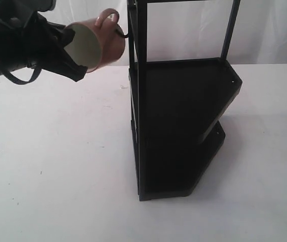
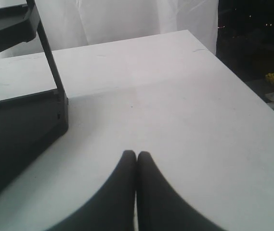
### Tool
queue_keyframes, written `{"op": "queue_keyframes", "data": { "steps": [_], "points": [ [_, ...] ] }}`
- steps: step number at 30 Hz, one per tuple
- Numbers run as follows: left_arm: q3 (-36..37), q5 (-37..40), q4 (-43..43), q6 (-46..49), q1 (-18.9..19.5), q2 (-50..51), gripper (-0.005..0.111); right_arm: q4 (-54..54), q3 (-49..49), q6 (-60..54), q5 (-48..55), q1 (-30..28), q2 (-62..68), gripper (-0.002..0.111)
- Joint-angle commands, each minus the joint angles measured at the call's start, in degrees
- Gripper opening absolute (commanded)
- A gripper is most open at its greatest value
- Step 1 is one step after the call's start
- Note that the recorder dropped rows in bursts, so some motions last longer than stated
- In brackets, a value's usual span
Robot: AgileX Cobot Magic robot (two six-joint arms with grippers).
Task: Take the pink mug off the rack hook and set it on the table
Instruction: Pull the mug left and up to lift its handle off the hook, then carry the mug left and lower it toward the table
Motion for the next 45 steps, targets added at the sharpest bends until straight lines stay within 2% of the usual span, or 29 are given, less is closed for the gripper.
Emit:
{"op": "queue_keyframes", "data": {
  "steps": [1,4,8,11,13,18,21,25,28,34,36,40,43,45],
  "points": [
    [-0.2,-3.0,-12.8,17.5,-0.4,-2.5,0.0,-0.3,0.0,0.0,-0.3,-0.3,-0.1,0.0],
    [-0.2,-8.4,-24.7,26.3,-0.4,-3.2,0.0,-0.3,0.0,0.0,-0.3,-0.3,-0.1,0.0],
    [-0.2,-22.9,-38.4,32.2,-0.4,-3.5,0.0,-0.3,0.0,0.0,-0.3,-0.3,-0.1,0.0],
    [-0.2,-30.7,-42.4,34.1,-0.4,-3.6,0.0,-0.3,0.0,0.0,-0.3,-0.3,-0.1,0.0],
    [-0.2,-32.4,-43.7,37.5,-0.4,-3.6,0.0,-0.3,0.0,0.0,-0.3,-0.3,-0.1,0.0],
    [-0.2,-26.6,-49.6,47.1,-0.4,-5.8,0.0,-0.3,0.0,0.0,-0.3,-0.3,-0.1,0.0],
    [-0.2,-18.4,-53.1,51.1,-0.4,-8.2,0.0,-0.3,0.0,0.0,-0.3,-0.3,-0.1,0.0],
    [-0.2,-6.7,-56.8,50.6,-0.4,-11.2,0.0,-0.3,0.0,0.0,-0.3,-0.3,-0.1,0.0],
    [-0.2,-5.7,-58.9,46.1,-0.4,-12.3,0.0,-0.3,0.0,0.0,-0.3,-0.3,-0.1,0.0],
    [-0.2,-9.2,-58.9,37.4,-0.4,-12.9,0.0,-0.3,0.0,0.0,-0.3,-0.3,-0.1,0.0],
    [-0.2,-8.6,-58.9,41.2,-0.4,-12.9,0.0,-0.3,0.0,0.0,-0.3,-0.3,-0.1,0.0],
    [-0.2,-2.6,-58.9,64.0,-0.4,-13.0,0.0,-0.3,0.0,0.0,-0.3,-0.3,-0.1,0.0],
    [-0.2,0.0,-56.8,64.7,-0.4,-13.7,0.0,-0.3,0.0,0.0,-0.3,-0.3,-0.1,0.0],
    [-0.2,-1.6,-57.3,64.6,0.5,-13.9,0.0,-0.3,0.0,0.0,-0.3,-0.3,-0.1,0.0]
  ]
}}
